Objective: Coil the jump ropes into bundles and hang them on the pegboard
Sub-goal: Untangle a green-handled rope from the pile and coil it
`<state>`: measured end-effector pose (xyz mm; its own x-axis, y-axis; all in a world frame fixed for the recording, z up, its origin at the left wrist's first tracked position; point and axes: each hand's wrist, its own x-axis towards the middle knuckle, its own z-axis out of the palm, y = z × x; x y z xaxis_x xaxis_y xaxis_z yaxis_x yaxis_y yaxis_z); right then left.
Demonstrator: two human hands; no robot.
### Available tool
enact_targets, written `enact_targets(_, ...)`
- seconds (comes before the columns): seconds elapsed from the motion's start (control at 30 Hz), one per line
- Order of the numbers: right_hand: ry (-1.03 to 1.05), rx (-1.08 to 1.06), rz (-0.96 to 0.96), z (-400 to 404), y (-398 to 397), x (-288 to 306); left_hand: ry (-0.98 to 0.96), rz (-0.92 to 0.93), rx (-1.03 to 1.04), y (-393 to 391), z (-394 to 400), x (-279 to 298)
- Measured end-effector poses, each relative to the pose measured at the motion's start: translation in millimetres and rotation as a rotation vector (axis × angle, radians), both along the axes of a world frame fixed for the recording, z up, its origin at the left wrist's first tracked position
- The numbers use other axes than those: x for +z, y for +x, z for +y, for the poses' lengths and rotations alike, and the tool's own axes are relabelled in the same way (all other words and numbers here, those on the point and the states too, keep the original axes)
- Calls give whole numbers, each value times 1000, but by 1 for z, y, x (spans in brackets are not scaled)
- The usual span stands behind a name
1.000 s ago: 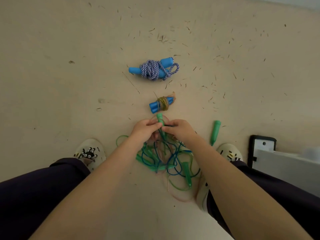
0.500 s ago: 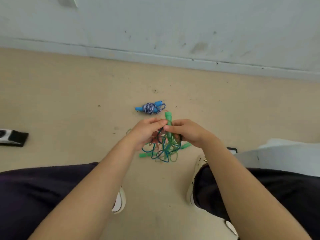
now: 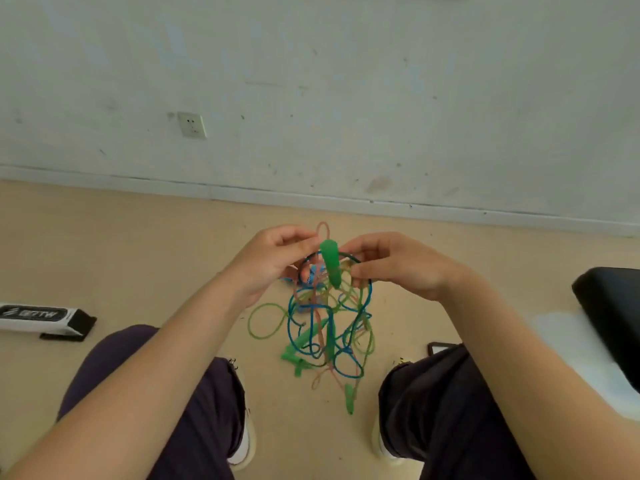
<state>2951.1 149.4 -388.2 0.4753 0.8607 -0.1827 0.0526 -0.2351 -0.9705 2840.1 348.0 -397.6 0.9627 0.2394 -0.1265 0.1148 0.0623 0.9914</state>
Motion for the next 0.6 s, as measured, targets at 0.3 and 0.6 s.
enact_targets(0.3,-48,-203,-222,10,-18,-24,-137,-37,-130,-5,-13,-18)
enact_targets(0.6,-156,-220,-464,4,-14,-23,151,53,-223,-6,0,-28)
